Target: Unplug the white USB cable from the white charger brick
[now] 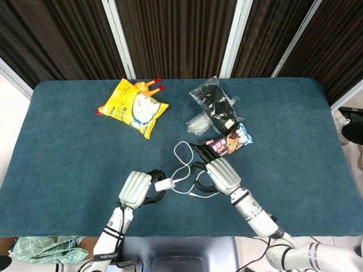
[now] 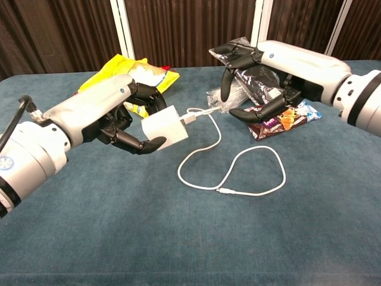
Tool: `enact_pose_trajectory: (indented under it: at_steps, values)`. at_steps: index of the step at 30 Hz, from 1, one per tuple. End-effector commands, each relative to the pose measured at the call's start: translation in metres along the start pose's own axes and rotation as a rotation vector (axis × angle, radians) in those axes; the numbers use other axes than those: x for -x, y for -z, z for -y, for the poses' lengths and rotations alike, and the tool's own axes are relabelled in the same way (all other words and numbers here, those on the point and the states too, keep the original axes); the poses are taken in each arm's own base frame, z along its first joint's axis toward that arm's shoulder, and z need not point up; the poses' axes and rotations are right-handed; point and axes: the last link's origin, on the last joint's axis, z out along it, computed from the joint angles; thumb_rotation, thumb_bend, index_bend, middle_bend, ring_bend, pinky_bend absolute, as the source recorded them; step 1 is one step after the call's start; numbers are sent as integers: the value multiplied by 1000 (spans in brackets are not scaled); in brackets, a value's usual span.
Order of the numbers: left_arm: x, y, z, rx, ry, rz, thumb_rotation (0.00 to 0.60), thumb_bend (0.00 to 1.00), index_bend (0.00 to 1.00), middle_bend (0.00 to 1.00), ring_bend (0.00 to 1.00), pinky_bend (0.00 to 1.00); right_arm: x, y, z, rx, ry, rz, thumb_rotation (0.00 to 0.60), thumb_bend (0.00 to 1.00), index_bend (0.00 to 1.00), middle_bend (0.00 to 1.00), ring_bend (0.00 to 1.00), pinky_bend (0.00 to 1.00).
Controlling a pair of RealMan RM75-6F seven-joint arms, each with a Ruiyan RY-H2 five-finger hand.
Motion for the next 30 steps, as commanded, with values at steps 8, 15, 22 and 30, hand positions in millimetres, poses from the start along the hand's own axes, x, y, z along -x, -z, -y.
enact_pose_trajectory:
  at_steps: [8, 15, 22, 30]
  values:
    - [0, 0, -5, 9, 5, -6, 600, 528, 756, 821, 988, 1000, 4, -10, 10, -13, -39, 59, 600, 473, 597, 103, 0, 0]
    - [0, 1, -7, 14, 3, -8, 600, 527, 756, 821, 988, 1000, 7, -15, 19, -31, -58, 76, 600, 473, 604, 104, 0, 0]
    - [0, 1, -8, 18, 2, -12, 600, 527, 756, 821, 988, 1000, 11, -19, 24, -35, -57, 88, 600, 474, 617, 103, 0, 0]
    - [-1, 1, -7, 18, 5, -13, 600, 527, 756, 822, 989, 1000, 13, -22, 28, -34, -65, 87, 600, 490, 645, 105, 0, 0]
